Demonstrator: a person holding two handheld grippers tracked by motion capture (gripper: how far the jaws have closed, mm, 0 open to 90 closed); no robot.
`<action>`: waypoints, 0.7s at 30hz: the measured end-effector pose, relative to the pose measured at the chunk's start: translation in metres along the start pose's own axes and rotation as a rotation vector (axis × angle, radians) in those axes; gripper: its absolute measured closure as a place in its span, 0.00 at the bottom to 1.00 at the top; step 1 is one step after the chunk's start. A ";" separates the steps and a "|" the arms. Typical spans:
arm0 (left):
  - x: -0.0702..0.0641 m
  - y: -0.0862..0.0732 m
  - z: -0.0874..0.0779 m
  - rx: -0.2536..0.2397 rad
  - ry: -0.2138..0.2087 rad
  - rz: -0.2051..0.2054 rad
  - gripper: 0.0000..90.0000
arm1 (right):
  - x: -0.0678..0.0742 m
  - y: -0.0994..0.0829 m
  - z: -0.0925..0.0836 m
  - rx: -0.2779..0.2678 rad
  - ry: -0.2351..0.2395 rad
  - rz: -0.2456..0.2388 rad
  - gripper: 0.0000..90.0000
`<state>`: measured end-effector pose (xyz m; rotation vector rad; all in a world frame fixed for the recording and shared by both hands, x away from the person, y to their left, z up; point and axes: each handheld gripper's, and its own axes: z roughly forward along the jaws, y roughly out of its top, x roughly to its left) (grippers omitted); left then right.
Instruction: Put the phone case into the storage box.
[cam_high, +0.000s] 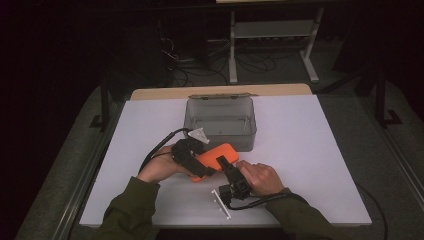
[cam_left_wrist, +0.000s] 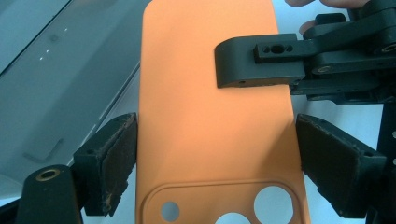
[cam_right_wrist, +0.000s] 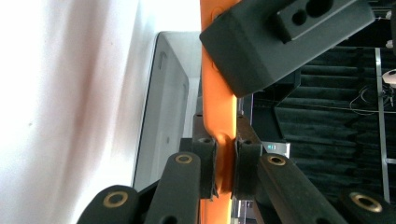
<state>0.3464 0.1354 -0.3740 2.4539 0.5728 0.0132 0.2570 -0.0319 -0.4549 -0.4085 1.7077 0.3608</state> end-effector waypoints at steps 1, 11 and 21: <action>0.000 0.000 0.000 0.001 0.000 0.000 0.17 | 0.000 0.000 0.000 0.001 -0.002 0.000 0.91; 0.001 -0.001 0.000 -0.005 -0.015 -0.010 0.17 | 0.000 0.000 -0.001 -0.006 -0.008 -0.008 0.92; 0.001 -0.001 -0.006 -0.036 -0.037 -0.023 0.20 | 0.000 -0.001 -0.001 -0.006 -0.008 -0.018 0.92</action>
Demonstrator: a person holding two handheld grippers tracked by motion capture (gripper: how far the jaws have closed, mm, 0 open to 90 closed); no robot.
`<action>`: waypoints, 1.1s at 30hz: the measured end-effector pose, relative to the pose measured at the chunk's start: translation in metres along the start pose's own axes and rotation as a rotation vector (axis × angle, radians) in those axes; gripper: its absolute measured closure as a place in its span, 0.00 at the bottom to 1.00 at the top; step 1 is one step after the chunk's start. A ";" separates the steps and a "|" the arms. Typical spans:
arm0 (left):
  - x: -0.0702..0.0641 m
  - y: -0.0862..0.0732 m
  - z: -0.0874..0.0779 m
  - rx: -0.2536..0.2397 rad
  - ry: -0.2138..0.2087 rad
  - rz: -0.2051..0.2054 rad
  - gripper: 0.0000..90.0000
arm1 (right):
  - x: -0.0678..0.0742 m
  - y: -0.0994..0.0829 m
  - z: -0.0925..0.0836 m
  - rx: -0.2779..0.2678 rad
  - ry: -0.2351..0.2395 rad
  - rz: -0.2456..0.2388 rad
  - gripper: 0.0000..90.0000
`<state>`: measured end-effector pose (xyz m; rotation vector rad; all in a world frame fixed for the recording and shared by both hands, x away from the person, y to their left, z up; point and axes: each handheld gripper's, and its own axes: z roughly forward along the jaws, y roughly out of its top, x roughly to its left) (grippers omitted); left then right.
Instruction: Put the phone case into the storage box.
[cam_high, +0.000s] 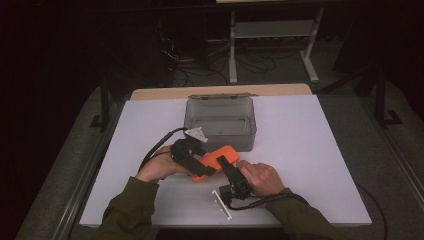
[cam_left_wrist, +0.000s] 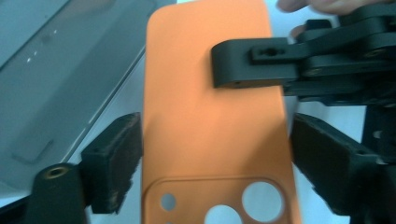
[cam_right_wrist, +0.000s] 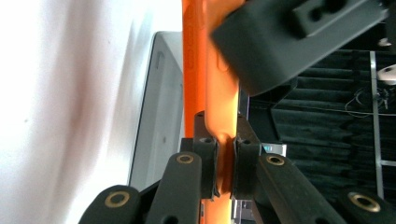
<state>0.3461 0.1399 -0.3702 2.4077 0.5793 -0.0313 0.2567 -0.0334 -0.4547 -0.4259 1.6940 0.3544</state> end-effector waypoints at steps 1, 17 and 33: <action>0.000 0.000 -0.001 -0.006 0.000 -0.003 0.20 | 0.000 0.000 0.000 -0.001 0.000 0.001 0.92; 0.008 -0.009 -0.021 -0.047 0.028 -0.006 0.14 | 0.001 -0.001 0.000 0.000 0.001 0.003 0.91; 0.016 -0.036 -0.042 -0.131 0.124 -0.030 0.04 | 0.001 -0.003 -0.001 0.002 -0.004 0.008 0.91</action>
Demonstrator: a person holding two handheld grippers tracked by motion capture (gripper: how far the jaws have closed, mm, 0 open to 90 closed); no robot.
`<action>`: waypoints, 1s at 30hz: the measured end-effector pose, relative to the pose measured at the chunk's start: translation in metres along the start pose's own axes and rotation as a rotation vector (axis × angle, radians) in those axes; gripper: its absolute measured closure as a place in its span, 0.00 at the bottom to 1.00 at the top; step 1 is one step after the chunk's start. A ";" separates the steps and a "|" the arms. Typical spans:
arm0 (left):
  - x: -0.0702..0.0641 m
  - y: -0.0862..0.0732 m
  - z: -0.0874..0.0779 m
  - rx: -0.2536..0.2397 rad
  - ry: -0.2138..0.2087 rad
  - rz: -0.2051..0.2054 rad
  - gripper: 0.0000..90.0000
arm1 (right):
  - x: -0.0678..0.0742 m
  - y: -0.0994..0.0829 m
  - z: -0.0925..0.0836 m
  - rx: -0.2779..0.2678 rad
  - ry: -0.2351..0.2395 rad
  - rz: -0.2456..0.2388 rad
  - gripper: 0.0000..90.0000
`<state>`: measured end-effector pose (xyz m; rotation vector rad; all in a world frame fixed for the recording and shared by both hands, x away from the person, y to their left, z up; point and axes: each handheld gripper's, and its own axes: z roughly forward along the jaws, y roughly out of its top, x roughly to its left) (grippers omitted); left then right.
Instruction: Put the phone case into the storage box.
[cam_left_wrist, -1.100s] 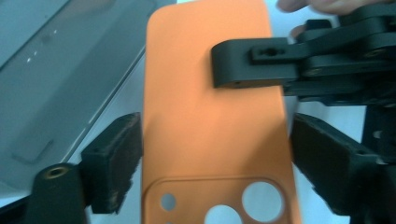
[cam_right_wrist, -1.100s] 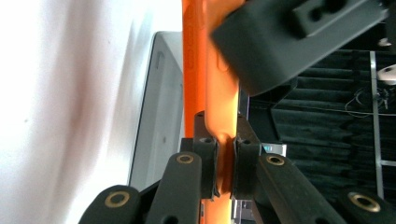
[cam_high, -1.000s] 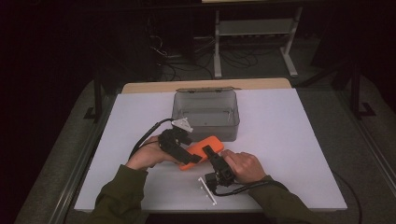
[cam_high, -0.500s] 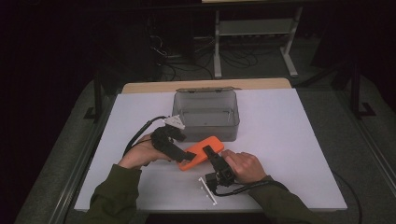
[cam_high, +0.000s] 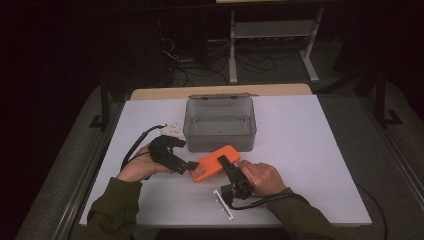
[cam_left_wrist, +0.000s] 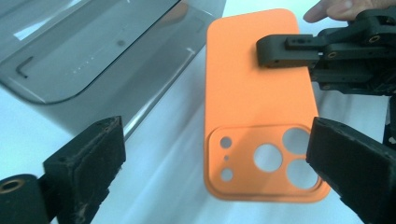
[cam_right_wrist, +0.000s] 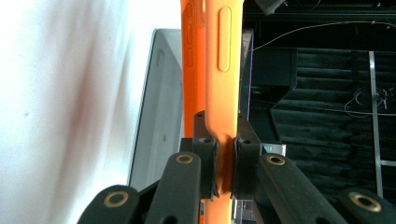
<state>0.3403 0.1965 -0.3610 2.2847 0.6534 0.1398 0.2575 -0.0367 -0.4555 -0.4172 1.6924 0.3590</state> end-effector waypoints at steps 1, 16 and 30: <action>0.001 -0.002 -0.001 0.000 0.006 -0.003 0.04 | 0.000 0.000 0.000 0.000 0.000 0.000 0.91; 0.011 -0.044 -0.014 -0.057 0.081 -0.038 0.02 | -0.001 -0.001 0.000 -0.002 0.000 -0.002 0.91; 0.002 -0.077 -0.006 -0.117 0.151 -0.029 0.00 | -0.001 -0.001 -0.001 -0.005 -0.008 -0.001 0.91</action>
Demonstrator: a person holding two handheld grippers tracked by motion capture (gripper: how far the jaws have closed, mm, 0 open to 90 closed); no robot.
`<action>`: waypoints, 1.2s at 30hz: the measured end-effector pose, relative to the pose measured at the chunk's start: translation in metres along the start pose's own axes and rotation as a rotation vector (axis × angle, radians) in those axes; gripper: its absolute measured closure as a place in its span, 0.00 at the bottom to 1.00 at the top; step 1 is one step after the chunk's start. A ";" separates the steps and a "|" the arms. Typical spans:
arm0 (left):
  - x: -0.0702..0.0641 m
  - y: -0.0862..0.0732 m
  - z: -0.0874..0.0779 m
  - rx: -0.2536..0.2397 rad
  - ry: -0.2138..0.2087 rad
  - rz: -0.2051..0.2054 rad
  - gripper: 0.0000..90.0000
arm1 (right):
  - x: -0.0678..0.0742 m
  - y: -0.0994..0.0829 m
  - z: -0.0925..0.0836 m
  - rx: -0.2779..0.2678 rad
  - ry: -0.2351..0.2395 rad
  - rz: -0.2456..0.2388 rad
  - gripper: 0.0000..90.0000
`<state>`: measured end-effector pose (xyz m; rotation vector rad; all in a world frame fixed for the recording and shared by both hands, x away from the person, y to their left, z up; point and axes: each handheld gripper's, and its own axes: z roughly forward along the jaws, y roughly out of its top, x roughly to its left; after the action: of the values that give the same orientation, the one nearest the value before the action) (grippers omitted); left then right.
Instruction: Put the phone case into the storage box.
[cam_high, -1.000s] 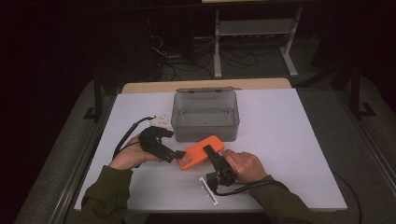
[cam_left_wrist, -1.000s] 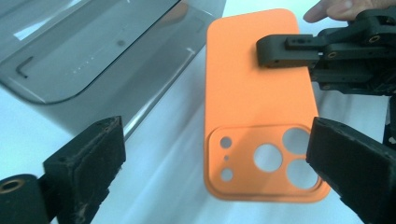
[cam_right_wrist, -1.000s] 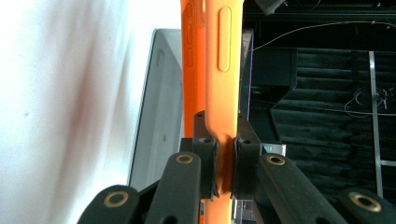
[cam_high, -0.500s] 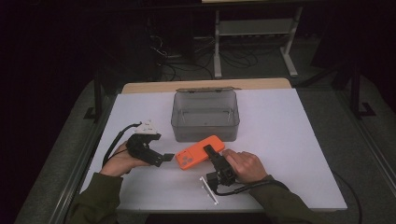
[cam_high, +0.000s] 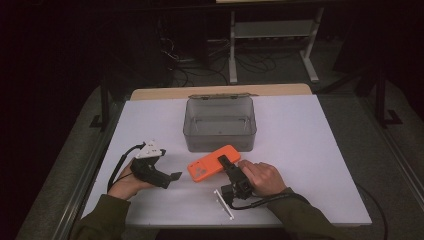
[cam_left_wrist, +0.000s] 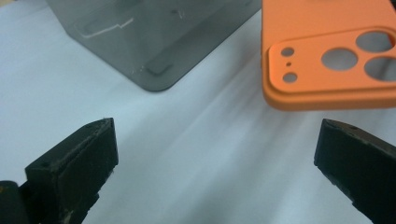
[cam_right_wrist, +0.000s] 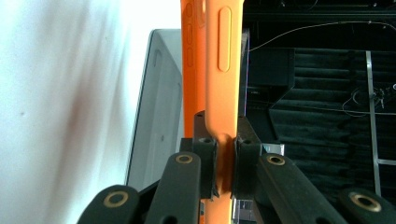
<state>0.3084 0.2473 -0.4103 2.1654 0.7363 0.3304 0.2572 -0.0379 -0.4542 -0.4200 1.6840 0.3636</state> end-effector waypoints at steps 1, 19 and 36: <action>-0.001 -0.003 0.001 -0.002 0.003 -0.006 0.00 | 0.000 0.000 0.000 0.001 -0.001 0.002 0.91; -0.014 -0.024 0.009 -0.029 0.015 0.002 0.00 | -0.001 -0.001 0.000 0.003 -0.001 0.016 0.91; -0.012 -0.023 0.010 -0.020 0.001 -0.014 0.00 | -0.004 -0.002 0.000 0.004 0.025 0.102 0.91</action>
<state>0.2940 0.2456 -0.4345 2.1408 0.7450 0.3301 0.2592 -0.0397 -0.4507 -0.3375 1.7342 0.4307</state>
